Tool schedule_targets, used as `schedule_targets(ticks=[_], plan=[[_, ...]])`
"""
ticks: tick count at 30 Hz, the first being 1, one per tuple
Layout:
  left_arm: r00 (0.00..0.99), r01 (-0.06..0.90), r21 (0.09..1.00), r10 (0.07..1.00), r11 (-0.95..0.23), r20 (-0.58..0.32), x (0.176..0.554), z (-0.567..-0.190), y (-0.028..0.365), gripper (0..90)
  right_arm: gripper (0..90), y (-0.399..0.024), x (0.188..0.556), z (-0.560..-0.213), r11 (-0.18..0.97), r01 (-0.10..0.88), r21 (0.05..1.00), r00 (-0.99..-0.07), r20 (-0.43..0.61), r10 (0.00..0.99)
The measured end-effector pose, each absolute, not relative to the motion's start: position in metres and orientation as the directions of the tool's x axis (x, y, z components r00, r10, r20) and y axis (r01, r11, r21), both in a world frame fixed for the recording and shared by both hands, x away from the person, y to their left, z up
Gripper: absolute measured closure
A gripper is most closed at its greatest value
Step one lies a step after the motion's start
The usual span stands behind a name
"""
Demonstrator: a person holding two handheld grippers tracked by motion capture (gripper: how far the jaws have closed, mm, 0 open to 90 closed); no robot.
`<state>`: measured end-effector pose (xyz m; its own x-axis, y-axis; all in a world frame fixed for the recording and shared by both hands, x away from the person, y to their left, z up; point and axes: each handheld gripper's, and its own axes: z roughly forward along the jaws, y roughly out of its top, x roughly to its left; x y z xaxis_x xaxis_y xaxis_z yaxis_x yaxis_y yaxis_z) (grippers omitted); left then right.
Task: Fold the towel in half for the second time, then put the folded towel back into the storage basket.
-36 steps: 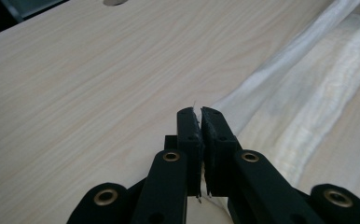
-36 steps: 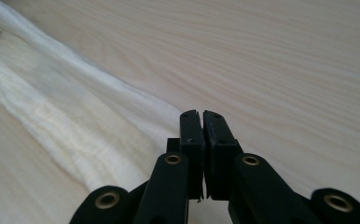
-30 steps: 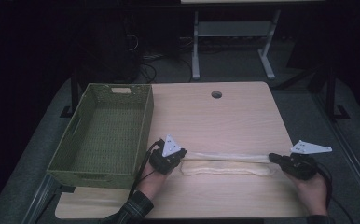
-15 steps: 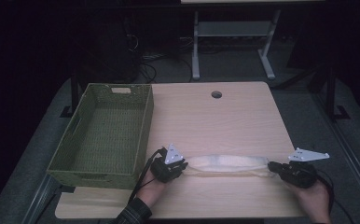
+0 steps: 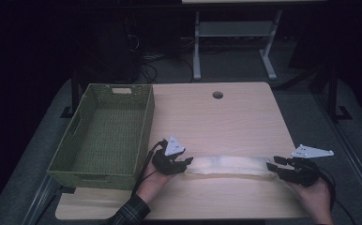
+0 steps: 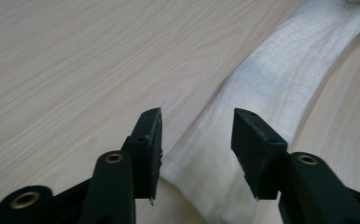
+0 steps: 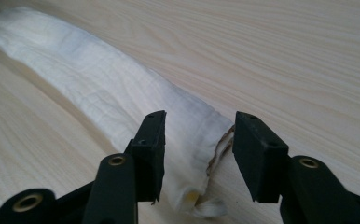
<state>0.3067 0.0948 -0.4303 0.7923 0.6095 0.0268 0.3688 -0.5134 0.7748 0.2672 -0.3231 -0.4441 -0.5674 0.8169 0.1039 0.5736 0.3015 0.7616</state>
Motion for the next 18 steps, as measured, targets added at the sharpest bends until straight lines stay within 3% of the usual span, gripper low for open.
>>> schedule_targets(ticks=[11,15,18], plan=[[0.820,0.387,0.734,0.572,-0.557,0.002,0.327,-0.446,0.082,50.5,52.8,-0.326,0.270,-0.447,0.299,0.588,0.752,-0.553,0.104,0.827],[0.827,0.388,0.732,0.563,-0.560,-0.007,0.334,-0.447,0.080,55.7,52.4,-0.325,0.272,-0.449,0.300,0.595,0.745,-0.553,0.109,0.826],[0.831,0.388,0.719,0.556,-0.577,-0.003,0.338,-0.448,0.079,64.8,53.3,-0.324,0.272,-0.449,0.304,0.600,0.740,-0.551,0.107,0.827]])
